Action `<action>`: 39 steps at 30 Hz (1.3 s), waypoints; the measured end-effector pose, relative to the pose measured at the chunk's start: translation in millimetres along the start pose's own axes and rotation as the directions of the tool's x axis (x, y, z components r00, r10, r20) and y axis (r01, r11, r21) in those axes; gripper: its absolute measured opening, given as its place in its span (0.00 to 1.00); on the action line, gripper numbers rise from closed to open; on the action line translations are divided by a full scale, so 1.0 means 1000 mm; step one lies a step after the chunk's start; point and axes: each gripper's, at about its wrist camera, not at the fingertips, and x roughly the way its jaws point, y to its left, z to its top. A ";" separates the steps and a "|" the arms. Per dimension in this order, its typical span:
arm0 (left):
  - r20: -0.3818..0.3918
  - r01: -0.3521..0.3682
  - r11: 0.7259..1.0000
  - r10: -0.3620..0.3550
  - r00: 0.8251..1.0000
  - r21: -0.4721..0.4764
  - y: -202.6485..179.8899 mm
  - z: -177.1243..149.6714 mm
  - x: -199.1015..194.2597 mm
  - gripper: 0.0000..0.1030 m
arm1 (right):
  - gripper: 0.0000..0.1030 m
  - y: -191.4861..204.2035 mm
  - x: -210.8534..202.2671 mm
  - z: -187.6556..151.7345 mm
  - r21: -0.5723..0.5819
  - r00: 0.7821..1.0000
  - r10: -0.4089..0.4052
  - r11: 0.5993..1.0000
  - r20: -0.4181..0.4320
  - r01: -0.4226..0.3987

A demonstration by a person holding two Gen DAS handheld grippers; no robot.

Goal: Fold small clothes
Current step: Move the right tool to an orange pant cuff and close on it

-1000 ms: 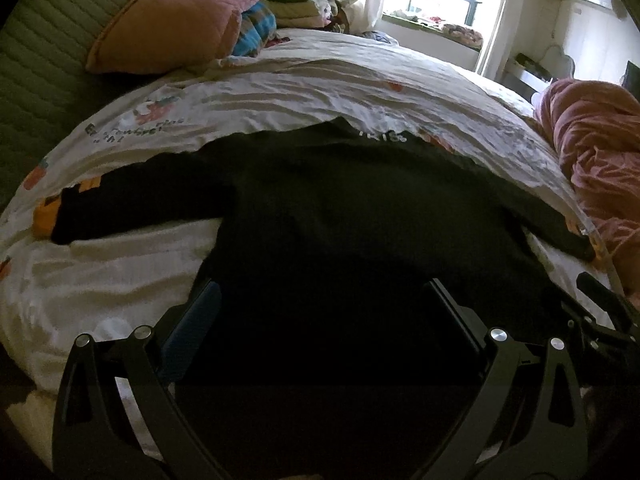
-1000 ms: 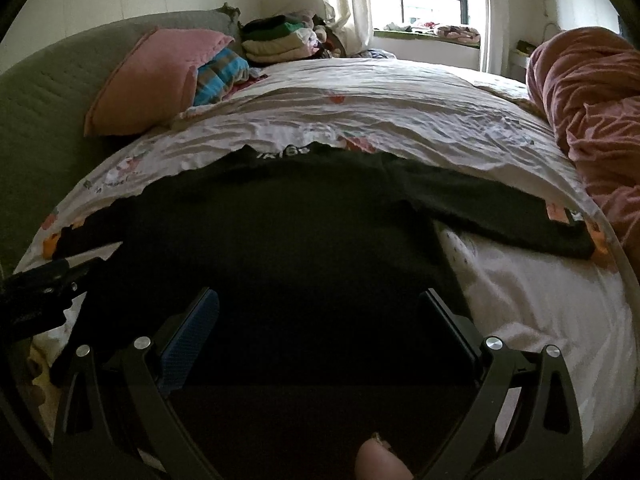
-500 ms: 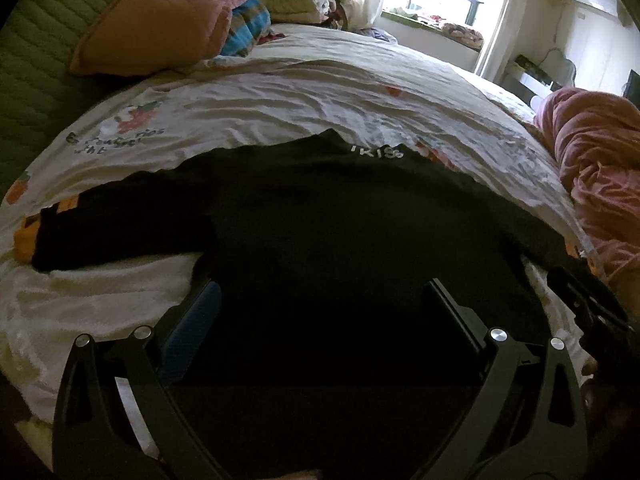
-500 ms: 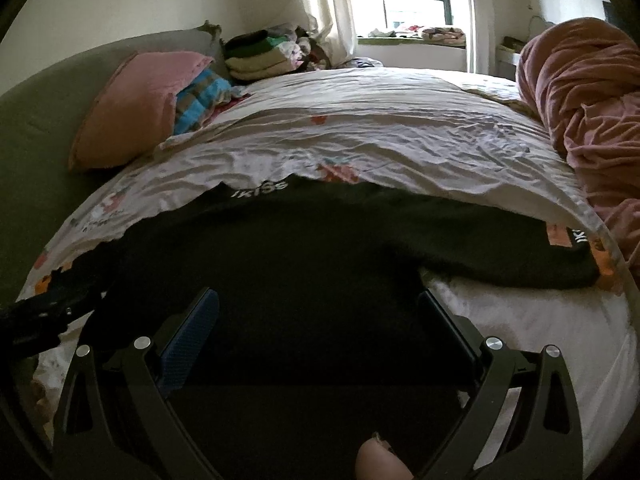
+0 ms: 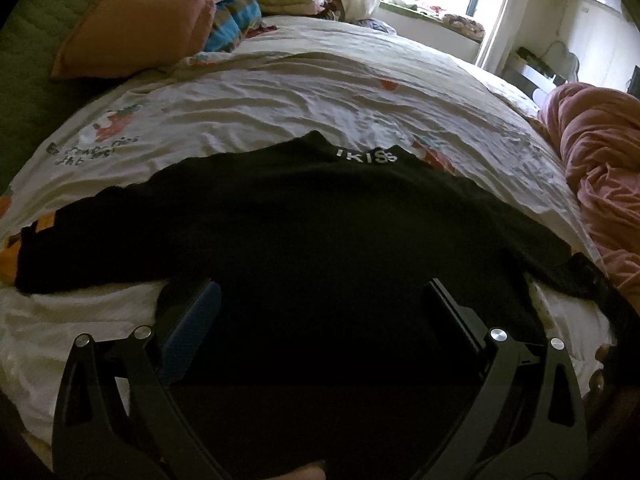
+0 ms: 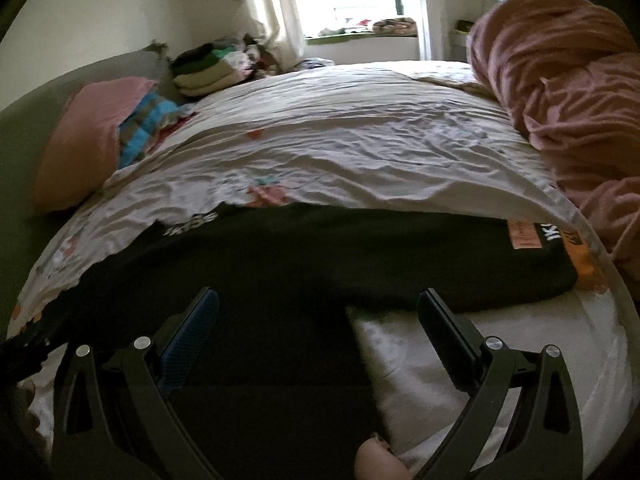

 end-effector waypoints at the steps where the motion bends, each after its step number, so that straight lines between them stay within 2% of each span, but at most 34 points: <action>1: -0.004 0.004 1.000 -0.004 1.000 0.001 -0.002 0.001 0.003 0.91 | 0.96 -0.004 0.002 0.001 0.009 1.000 -0.007 1.000 0.000 0.007; 13: -0.041 0.013 1.000 -0.012 0.999 0.025 -0.028 0.014 0.032 0.91 | 0.96 -0.079 0.021 0.006 0.167 0.989 -0.143 0.975 -0.032 0.146; 19: -0.067 0.034 0.999 -0.032 0.997 0.036 -0.038 0.015 0.049 0.91 | 0.96 -0.120 0.028 0.000 0.246 0.976 -0.205 0.945 -0.071 0.216; 23: -0.081 0.053 0.997 -0.048 0.996 0.057 -0.049 0.016 0.061 0.91 | 0.96 -0.146 0.033 -0.006 0.299 0.959 -0.256 0.912 -0.121 0.281; 28: -0.086 0.051 0.996 -0.045 0.995 0.072 -0.055 0.017 0.074 0.91 | 0.96 -0.175 0.040 -0.011 0.380 0.949 -0.266 0.871 -0.166 0.311; 34: -0.109 0.041 0.997 -0.034 0.993 0.071 -0.051 0.015 0.090 0.91 | 0.96 -0.218 0.049 -0.019 0.495 0.942 -0.265 0.802 -0.207 0.334; 39: -0.111 0.015 0.999 -0.009 0.994 0.049 -0.040 0.013 0.098 0.91 | 0.96 -0.232 0.058 -0.014 0.502 0.944 -0.276 0.799 -0.180 0.330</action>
